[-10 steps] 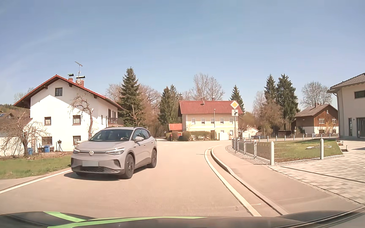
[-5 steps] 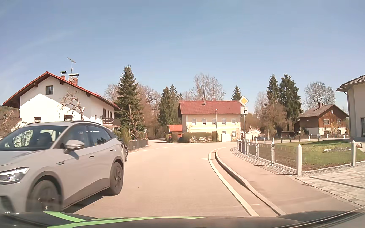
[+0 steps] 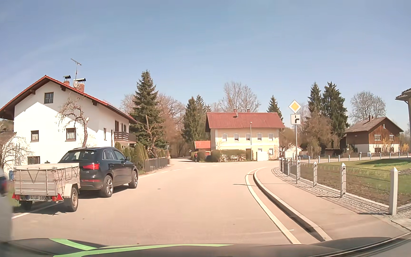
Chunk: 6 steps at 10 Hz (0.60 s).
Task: Follow the waypoints while adhering to traffic rules and regulations
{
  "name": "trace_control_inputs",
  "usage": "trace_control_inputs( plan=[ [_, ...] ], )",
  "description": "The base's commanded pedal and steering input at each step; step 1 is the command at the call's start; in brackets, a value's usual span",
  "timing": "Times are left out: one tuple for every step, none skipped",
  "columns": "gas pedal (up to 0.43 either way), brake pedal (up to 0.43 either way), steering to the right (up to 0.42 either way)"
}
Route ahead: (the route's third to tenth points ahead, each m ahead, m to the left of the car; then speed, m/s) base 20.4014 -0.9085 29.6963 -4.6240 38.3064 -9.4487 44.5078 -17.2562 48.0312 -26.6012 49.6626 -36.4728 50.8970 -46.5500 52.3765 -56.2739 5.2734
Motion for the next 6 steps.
trace_control_inputs(
  plan=[
    [0.228,0.0,-0.015],
    [0.228,0.0,-0.01],
    [0.228,0.0,-0.007],
    [0.24,0.0,-0.006],
    [0.24,0.0,-0.006],
    [0.24,0.0,-0.006]
  ],
)
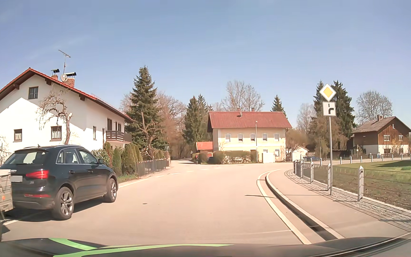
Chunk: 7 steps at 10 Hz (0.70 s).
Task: Follow the waypoints while adhering to traffic rules and regulations
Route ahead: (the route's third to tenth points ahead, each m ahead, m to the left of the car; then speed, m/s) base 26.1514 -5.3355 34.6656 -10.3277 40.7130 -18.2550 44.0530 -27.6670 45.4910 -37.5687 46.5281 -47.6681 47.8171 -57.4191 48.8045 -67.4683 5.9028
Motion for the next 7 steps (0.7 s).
trace_control_inputs(
  plan=[
    [0.248,0.0,-0.005],
    [0.248,0.0,0.0],
    [0.26,0.0,0.007],
    [0.26,0.0,0.014],
    [0.26,0.0,0.019],
    [0.268,0.0,0.023],
    [0.268,0.0,0.029]
  ],
)
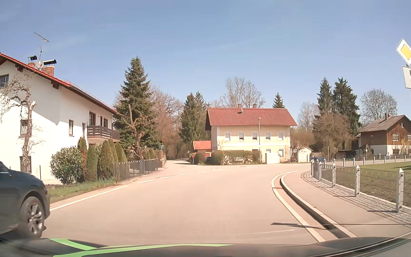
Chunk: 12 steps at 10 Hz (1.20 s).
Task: Follow the waypoints while adhering to traffic rules and regulations
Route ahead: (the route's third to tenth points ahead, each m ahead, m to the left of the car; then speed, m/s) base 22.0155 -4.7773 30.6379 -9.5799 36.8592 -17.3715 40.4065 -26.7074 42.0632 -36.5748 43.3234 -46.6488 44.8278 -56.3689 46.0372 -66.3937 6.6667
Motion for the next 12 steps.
trace_control_inputs(
  plan=[
    [0.268,0.0,0.033],
    [0.268,0.0,0.038],
    [0.268,0.0,0.046],
    [0.268,0.0,0.053],
    [0.268,0.0,0.058],
    [0.268,0.0,0.063],
    [0.268,0.0,0.067],
    [0.268,0.0,0.071],
    [0.268,0.0,0.074],
    [0.26,0.0,0.077],
    [0.248,0.0,0.078],
    [0.248,0.0,0.078]
  ],
)
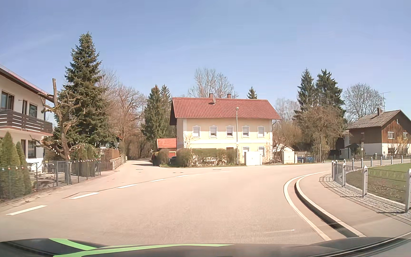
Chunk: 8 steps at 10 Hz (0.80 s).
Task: Follow the waypoints while adhering to traffic rules and regulations
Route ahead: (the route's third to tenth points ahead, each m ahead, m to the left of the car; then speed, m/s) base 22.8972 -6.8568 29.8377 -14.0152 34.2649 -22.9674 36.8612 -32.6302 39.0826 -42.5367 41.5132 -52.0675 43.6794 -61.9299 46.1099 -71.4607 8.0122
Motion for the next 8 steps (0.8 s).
trace_control_inputs(
  plan=[
    [0.228,0.0,0.078],
    [0.22,0.0,0.078],
    [0.197,0.0,0.078],
    [0.189,0.0,0.078],
    [0.189,0.0,0.078],
    [0.189,0.0,0.081],
    [0.157,0.0,0.085],
    [0.157,0.0,0.087]
  ],
)
